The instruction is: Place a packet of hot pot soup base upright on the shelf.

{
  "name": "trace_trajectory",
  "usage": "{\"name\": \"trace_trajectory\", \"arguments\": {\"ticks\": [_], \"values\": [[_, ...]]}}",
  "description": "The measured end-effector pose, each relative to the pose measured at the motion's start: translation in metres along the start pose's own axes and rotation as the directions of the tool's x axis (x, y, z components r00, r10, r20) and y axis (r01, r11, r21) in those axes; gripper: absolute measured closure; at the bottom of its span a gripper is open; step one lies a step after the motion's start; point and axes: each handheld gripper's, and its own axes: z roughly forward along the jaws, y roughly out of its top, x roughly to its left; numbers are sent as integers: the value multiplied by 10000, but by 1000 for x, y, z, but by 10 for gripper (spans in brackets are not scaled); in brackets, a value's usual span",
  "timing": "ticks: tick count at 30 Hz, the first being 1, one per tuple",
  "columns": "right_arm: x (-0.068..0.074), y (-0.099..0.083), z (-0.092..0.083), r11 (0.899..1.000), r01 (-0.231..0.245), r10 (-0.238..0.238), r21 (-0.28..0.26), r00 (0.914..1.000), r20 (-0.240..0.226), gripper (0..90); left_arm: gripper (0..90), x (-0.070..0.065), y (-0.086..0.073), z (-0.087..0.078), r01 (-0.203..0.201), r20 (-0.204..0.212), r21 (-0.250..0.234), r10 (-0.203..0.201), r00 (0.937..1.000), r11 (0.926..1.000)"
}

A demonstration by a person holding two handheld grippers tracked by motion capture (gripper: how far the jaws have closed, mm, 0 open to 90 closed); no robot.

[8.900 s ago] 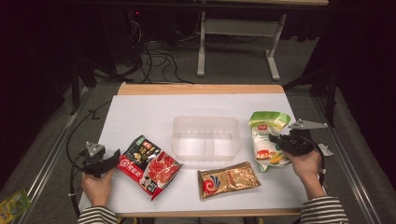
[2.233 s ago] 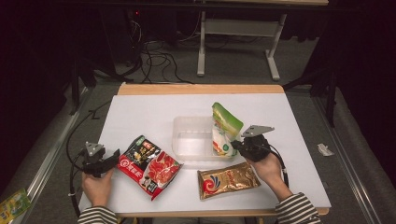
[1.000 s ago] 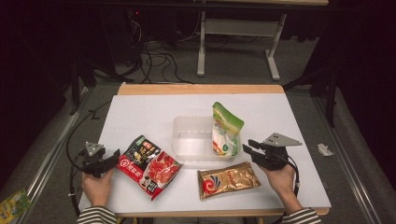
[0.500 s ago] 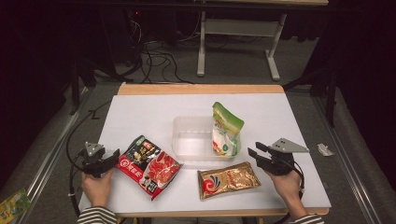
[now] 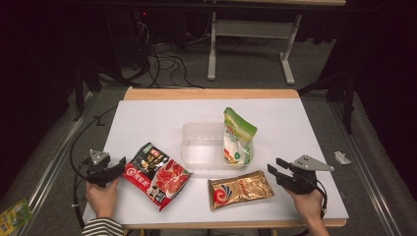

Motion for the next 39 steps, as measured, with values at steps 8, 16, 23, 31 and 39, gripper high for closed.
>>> {"name": "trace_trajectory", "arguments": {"ticks": [8, 16, 23, 31, 39], "values": [[6, -14, 5, 9986, -267, 268, 461, 9996, -27, 531, 394, 0, 0, 0, -6, -17, -19, 6, 10000, 10000], [10, -22, 16, 9953, -450, 461, 854, 9989, -112, 526, 392, 0, 0, -1, -21, -60, -46, 20, 10000, 10000], [15, -24, 23, 9923, -370, 394, 1185, 9991, -174, 527, 389, 0, 0, -1, -1, -79, -111, 0, 10000, 9999], [16, -31, 29, 9865, -357, 392, 1596, 9991, -189, 538, 390, 0, 0, -1, -26, -67, -88, 26, 10000, 10000], [14, -37, 33, 9805, -523, 596, 1894, 9977, -330, 592, 389, -1, 0, -1, -61, -87, -91, 61, 9999, 9999]]}}
